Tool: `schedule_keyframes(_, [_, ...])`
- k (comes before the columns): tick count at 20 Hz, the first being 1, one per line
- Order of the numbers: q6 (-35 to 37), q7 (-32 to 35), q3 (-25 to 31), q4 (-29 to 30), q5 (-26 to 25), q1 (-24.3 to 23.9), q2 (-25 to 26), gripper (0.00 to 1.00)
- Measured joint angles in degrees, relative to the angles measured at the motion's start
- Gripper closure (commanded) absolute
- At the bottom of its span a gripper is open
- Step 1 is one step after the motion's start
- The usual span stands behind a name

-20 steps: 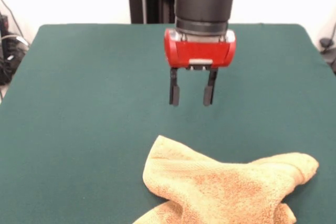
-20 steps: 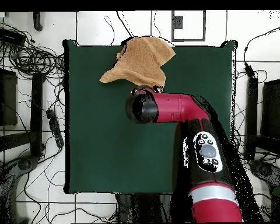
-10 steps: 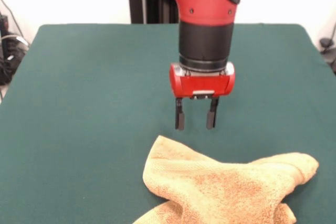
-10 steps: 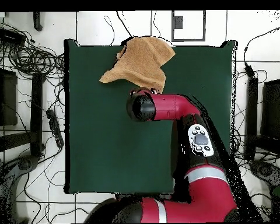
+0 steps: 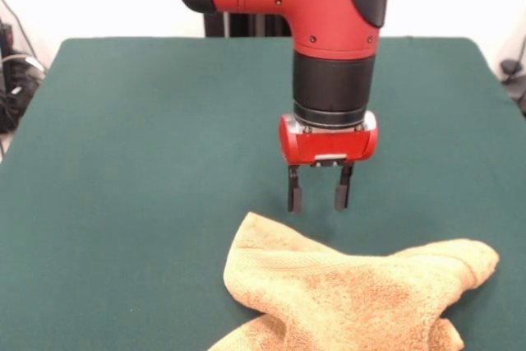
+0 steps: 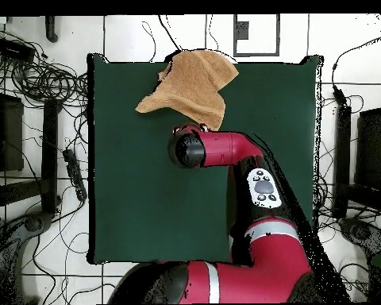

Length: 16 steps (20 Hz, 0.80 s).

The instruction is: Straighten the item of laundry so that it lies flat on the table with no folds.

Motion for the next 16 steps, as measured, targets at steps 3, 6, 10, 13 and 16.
schedule_keyframes(3, [0.00, 0.00, 0.01, 0.00, 0.01, -0.03, -0.09, 0.00])
schedule_keyframes(6, [0.01, 0.00, 0.01, 0.01, 0.00, -0.50, -0.31, 0.00])
schedule_keyframes(10, [0.01, 0.00, 0.03, 0.02, -0.01, -1.17, -1.12, 0.00])
schedule_keyframes(13, [0.01, 0.00, 0.03, 0.00, -0.01, -1.55, -2.79, 0.00])
schedule_keyframes(16, [0.01, 0.00, 0.03, -0.02, 0.00, -1.62, -3.60, 0.00])
